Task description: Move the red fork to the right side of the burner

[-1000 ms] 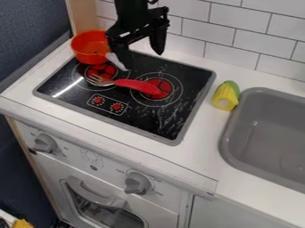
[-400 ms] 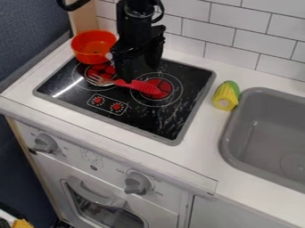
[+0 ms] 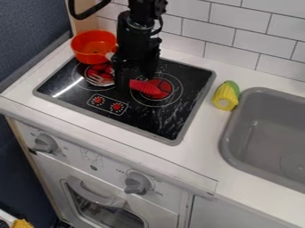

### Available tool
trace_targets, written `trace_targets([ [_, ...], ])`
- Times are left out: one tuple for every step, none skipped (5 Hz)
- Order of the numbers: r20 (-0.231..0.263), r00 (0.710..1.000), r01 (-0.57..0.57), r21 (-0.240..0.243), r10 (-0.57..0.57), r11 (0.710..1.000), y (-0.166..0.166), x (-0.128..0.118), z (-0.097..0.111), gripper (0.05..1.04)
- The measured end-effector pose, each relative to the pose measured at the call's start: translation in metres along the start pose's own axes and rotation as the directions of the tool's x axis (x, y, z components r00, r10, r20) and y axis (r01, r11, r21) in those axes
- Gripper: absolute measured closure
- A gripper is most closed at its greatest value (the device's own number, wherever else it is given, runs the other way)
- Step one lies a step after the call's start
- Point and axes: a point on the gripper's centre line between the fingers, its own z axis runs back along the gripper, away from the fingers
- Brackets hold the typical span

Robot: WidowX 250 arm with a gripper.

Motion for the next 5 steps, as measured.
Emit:
trace_targets([
  [-0.006, 1.0, -0.002, 0.014, 0.002, 1.0, -0.001, -0.002, -0.009, 0.083],
  [-0.021, 1.0, 0.003, 0.037, -0.002, 0.999, -0.001, -0.002, -0.016, 0.083],
  [-0.012, 1.0, 0.001, 0.042, -0.001, 0.999, -0.004, 0.001, -0.019, 0.133],
  [-0.008, 1.0, -0.005, -0.003, 0.005, 1.0, -0.004, 0.001, -0.022, 0.419],
  [-0.03, 0.999, -0.02, -0.014, 0.02, 1.0, -0.003, -0.001, -0.024, 0.601],
])
